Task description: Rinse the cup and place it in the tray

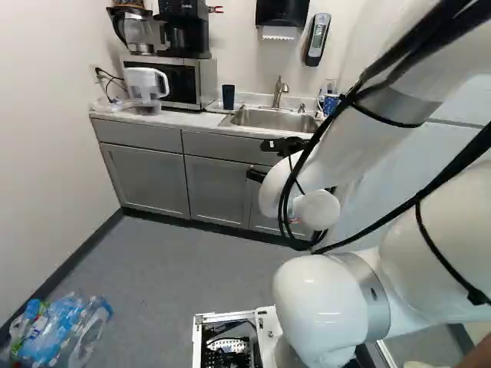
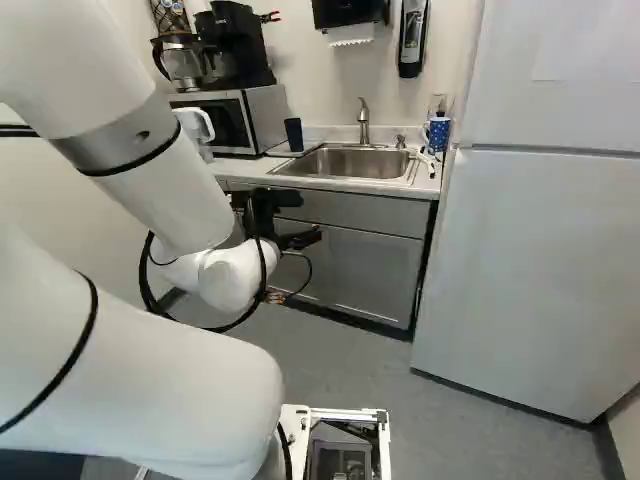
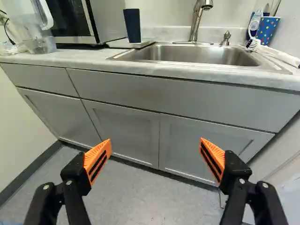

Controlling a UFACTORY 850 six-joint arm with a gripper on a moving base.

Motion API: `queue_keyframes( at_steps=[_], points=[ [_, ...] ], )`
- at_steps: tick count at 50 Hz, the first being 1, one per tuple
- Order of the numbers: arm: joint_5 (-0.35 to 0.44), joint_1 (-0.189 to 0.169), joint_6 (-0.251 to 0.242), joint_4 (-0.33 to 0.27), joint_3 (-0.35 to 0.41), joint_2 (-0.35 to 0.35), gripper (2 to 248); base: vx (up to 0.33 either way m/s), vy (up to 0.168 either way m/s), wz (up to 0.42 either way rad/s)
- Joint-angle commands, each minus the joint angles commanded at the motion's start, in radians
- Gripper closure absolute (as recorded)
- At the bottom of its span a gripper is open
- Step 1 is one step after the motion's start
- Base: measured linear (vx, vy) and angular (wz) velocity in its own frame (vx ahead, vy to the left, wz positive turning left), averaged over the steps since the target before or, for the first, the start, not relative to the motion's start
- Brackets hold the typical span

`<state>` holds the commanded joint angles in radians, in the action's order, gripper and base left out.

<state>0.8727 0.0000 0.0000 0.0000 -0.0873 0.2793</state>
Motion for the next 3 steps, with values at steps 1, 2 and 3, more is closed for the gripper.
queue_keyframes(
  at_steps=[1, 2, 3],
  points=[
    [0.0, 0.0, 0.0, 0.0, 0.0, 0.0, 3, 0.0, 0.0, 0.0],
    [0.0, 0.0, 0.0, 0.0, 0.0, 0.0, 3, 0.0, 0.0, 0.0],
    [0.0, 0.0, 0.0, 0.0, 0.0, 0.0, 3, 0.0, 0.0, 0.0]
  ],
)
